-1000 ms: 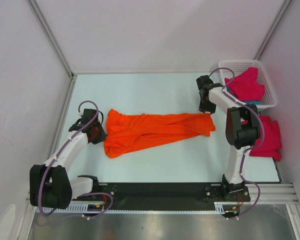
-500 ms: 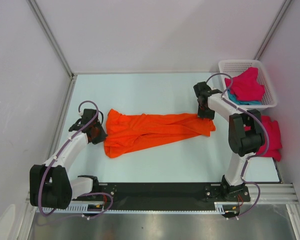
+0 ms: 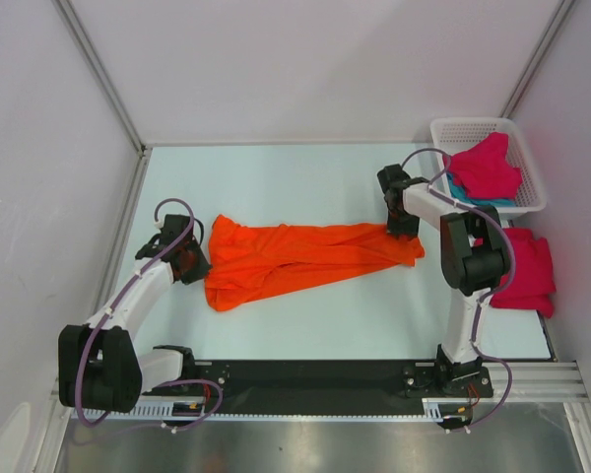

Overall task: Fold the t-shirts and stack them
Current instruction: Fold the other side of the tshirt into a rectangle

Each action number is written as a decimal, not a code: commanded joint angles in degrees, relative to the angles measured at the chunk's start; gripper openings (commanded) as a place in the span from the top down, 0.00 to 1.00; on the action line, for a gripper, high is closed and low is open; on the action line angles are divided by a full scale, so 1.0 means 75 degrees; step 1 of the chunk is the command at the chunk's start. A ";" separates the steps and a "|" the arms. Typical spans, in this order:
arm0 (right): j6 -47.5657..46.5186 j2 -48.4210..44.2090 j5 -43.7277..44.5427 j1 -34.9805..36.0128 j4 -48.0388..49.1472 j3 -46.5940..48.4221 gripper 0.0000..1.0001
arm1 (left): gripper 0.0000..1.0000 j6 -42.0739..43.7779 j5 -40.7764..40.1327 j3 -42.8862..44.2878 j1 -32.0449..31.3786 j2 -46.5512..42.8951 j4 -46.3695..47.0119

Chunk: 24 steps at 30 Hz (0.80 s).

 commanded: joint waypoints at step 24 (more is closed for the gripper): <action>-0.0513 0.0608 0.0659 -0.0436 -0.0425 0.2371 1.00 | 1.00 0.0251 -0.0078 0.0224 0.0100 -0.0138 0.0103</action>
